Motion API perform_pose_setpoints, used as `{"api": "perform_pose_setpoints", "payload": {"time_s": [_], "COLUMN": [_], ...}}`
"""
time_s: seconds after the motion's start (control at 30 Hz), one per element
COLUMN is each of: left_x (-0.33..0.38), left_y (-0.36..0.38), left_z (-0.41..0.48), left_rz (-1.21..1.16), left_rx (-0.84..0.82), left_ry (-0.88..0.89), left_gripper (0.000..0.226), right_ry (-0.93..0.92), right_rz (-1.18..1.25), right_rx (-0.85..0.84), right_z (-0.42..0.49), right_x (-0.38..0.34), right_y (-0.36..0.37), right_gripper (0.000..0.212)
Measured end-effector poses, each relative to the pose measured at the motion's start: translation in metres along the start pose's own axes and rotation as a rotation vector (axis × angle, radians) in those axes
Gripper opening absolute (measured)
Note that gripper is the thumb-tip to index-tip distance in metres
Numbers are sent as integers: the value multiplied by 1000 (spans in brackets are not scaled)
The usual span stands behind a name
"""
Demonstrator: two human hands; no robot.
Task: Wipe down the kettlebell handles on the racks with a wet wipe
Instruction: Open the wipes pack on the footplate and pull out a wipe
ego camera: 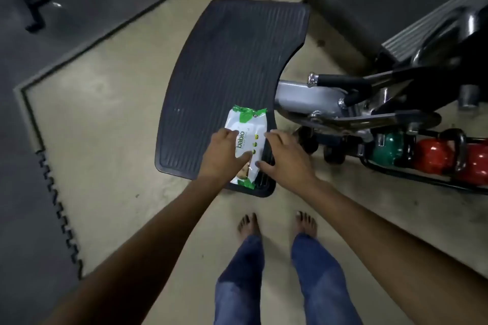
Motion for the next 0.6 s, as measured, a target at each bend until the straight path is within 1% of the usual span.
{"api": "perform_pose_setpoints", "payload": {"time_s": [0.07, 0.17, 0.37, 0.5, 0.6], "left_x": [-4, -8, -12, -10, -5], "left_y": [3, 11, 12, 11, 10], "left_z": [15, 30, 43, 43, 42], "left_rz": [-15, 2, -24, -7, 14], "left_rx": [-16, -23, 48, 64, 68], "left_ry": [-8, -31, -73, -103, -110], "left_gripper": [63, 53, 49, 53, 51], "right_ry": [33, 65, 78, 70, 72], "right_rz": [-17, -33, -45, -40, -51], "right_rx": [44, -3, 36, 49, 39], "right_z": [15, 29, 38, 40, 40], "right_x": [1, 4, 6, 8, 8], "right_y": [5, 22, 44, 47, 47], "right_gripper": [88, 96, 97, 97, 96]}}
Point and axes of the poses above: each hand's wrist, its own z-axis towards the middle knuckle, its own y-axis out of the palm, x = y × z, the point moved 3 cm from there along z, towards the middle knuckle, and after that the axes turned 14 degrees about -x, right-handed, at the moved point
